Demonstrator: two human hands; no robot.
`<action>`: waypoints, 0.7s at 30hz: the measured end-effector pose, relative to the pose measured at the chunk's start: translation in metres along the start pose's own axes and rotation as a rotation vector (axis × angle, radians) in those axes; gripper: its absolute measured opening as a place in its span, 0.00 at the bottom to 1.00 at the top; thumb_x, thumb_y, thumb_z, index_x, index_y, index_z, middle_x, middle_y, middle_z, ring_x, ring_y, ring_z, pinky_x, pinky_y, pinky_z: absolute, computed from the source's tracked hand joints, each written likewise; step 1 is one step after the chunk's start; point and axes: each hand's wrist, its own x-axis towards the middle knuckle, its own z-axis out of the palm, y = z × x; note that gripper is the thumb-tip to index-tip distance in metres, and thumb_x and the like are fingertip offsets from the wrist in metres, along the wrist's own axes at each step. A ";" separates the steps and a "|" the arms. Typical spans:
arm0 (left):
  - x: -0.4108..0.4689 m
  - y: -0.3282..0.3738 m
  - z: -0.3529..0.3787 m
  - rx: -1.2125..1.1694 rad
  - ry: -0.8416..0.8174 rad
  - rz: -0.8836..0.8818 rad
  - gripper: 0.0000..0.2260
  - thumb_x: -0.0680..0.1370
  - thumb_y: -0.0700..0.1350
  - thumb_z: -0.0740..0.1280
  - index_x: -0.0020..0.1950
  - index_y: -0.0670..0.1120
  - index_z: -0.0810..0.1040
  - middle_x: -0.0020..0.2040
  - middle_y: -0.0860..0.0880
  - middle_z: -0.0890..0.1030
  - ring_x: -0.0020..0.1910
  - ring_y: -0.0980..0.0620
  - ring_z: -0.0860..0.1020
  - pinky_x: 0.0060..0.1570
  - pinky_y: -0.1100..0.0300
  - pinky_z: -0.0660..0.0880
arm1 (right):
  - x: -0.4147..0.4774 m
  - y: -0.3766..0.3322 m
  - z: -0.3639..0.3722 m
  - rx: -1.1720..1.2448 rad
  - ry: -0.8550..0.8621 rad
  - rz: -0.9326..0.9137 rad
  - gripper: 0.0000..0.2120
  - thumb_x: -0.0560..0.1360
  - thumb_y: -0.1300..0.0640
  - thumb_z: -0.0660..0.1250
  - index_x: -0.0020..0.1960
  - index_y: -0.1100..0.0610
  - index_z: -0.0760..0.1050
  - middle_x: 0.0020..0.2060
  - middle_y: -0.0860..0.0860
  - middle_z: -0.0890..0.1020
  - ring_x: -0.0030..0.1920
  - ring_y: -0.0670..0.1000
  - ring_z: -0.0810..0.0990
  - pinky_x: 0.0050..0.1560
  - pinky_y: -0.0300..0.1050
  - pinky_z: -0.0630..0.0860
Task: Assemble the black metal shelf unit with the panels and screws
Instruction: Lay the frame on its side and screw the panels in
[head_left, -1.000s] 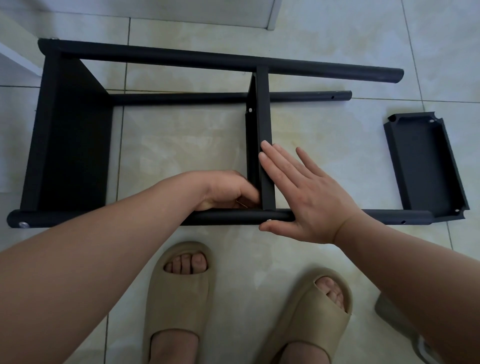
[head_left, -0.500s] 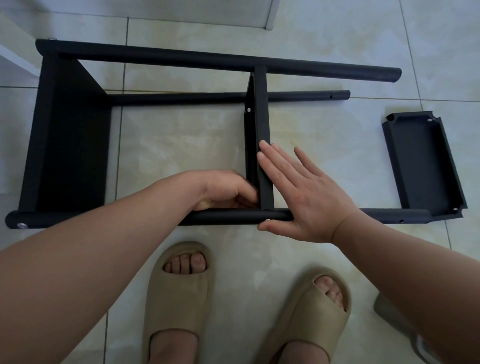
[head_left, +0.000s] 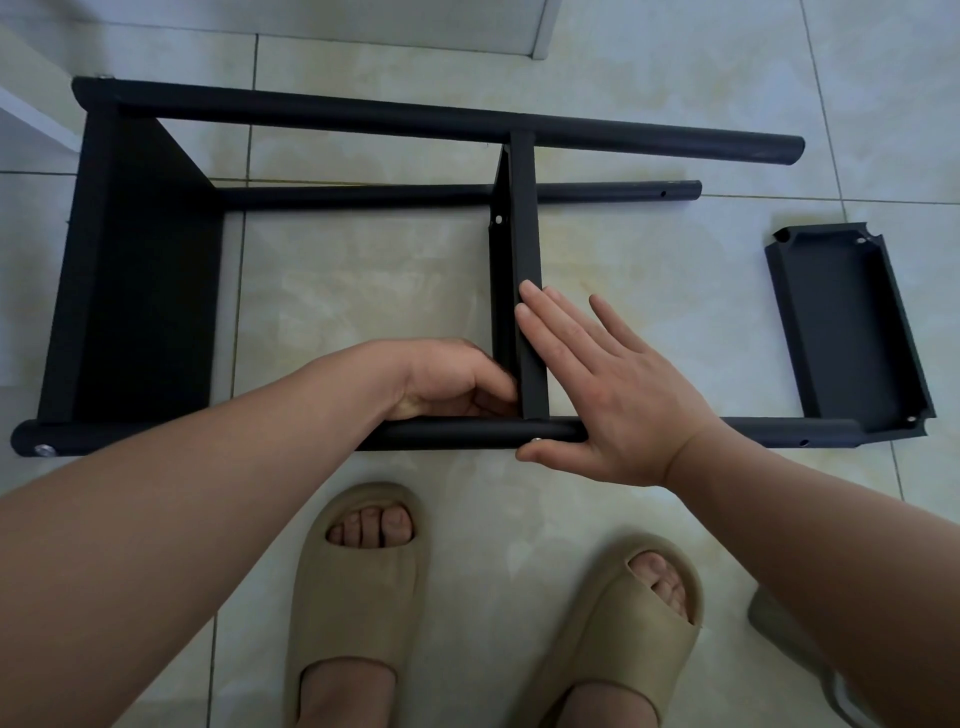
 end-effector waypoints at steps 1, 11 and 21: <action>0.000 0.000 0.001 0.009 0.007 0.008 0.08 0.78 0.33 0.63 0.50 0.37 0.82 0.39 0.44 0.84 0.35 0.51 0.83 0.33 0.64 0.77 | 0.000 0.000 0.000 0.000 0.002 0.000 0.51 0.75 0.26 0.53 0.82 0.62 0.49 0.82 0.55 0.48 0.82 0.54 0.47 0.80 0.60 0.52; 0.002 0.000 -0.001 0.097 0.082 0.037 0.11 0.76 0.31 0.65 0.58 0.29 0.78 0.42 0.40 0.83 0.38 0.49 0.84 0.39 0.61 0.80 | 0.001 0.002 0.003 0.008 0.018 -0.010 0.50 0.75 0.26 0.54 0.82 0.62 0.49 0.82 0.55 0.49 0.82 0.54 0.48 0.80 0.61 0.53; 0.002 0.002 0.003 0.211 0.158 0.047 0.11 0.77 0.33 0.65 0.57 0.30 0.78 0.39 0.41 0.80 0.32 0.51 0.79 0.36 0.62 0.76 | 0.002 0.002 -0.001 -0.081 0.044 -0.029 0.49 0.76 0.26 0.52 0.81 0.63 0.52 0.82 0.57 0.52 0.82 0.56 0.52 0.78 0.65 0.54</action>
